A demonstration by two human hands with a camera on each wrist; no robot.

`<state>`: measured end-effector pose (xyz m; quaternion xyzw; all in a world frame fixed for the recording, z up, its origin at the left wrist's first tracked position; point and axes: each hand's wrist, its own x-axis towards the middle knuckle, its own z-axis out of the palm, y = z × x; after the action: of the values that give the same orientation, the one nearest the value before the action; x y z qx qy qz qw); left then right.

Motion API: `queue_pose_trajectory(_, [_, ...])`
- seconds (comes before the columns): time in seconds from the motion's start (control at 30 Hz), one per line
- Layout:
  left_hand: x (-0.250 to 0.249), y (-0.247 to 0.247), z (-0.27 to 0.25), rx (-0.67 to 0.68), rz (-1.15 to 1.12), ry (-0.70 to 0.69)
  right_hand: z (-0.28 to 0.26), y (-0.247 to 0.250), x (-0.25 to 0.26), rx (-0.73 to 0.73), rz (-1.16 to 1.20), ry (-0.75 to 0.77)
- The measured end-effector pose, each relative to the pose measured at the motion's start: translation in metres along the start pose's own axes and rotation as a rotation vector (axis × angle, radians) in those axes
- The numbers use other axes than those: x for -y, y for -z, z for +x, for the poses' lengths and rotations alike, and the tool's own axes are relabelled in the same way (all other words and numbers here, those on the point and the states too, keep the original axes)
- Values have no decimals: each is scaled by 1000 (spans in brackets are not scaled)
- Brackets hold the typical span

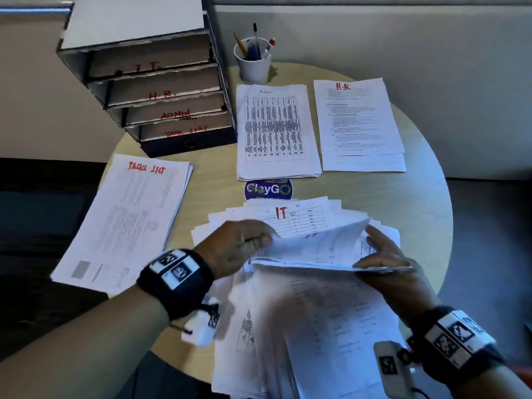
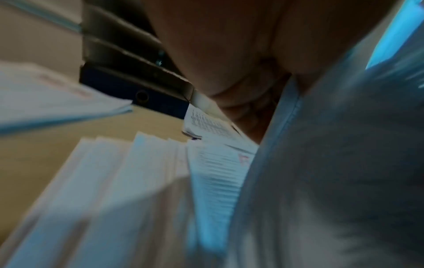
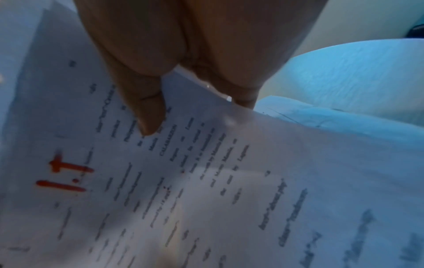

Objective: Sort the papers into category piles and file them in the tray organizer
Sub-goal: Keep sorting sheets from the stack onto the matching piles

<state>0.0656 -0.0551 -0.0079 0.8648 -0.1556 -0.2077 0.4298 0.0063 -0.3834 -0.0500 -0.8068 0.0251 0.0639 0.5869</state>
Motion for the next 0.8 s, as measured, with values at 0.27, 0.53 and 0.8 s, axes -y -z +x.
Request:
queue_pose_trajectory(0.27, [-7, 5, -6, -93, -703, 329, 5, -7, 24, 51, 0, -118])
queue_pose_trajectory(0.53, [48, 2, 57, -67, 394, 541, -9, 4, 11, -77, -50, -75])
queue_pose_trajectory(0.8, [44, -6, 38, -371, 285, 289, -21, -2, 7, -43, 37, -105])
